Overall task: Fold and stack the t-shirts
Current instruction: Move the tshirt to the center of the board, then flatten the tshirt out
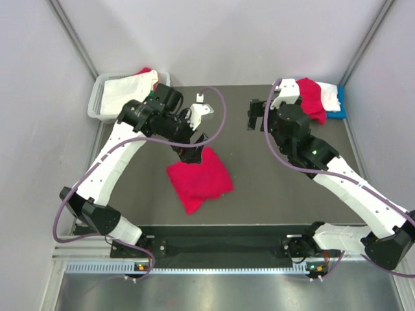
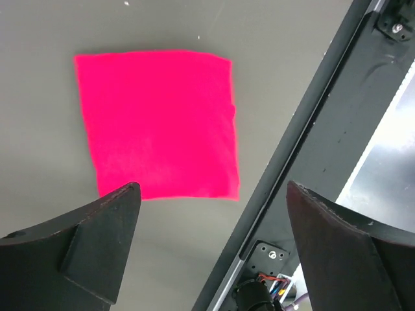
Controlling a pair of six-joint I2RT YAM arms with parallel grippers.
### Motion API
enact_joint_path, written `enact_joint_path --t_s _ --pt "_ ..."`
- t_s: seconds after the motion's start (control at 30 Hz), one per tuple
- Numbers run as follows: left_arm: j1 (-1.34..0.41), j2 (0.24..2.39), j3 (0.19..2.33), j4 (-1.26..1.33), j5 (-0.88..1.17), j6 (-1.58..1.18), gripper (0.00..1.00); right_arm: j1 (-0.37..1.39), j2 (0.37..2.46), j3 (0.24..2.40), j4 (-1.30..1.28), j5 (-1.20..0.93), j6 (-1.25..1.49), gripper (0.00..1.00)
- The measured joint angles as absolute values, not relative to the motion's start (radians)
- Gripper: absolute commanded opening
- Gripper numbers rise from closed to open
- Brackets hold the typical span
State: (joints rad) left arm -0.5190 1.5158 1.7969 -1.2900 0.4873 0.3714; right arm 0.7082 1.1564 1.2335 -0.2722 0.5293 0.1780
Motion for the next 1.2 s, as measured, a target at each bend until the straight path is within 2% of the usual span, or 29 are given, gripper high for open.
enact_joint_path --t_s 0.33,0.53,0.7,1.03,1.2 --pt "-0.511 1.465 1.746 -1.243 0.387 0.366 0.93 0.708 1.157 1.234 -0.278 0.497 0.197 1.0" --pt "-0.494 1.37 1.403 -1.158 0.374 0.375 0.87 0.709 1.155 1.221 -0.301 0.461 0.219 1.0" --pt "-0.559 1.449 1.211 -1.173 0.308 0.409 0.88 0.708 1.154 1.208 -0.329 0.458 0.221 1.0" --pt "-0.589 1.407 1.135 -1.147 0.252 0.425 0.81 0.708 1.18 1.222 -0.336 0.454 0.229 1.0" --pt "-0.609 1.41 1.076 -1.139 0.241 0.422 0.81 0.708 1.206 1.234 -0.34 0.449 0.231 1.0"
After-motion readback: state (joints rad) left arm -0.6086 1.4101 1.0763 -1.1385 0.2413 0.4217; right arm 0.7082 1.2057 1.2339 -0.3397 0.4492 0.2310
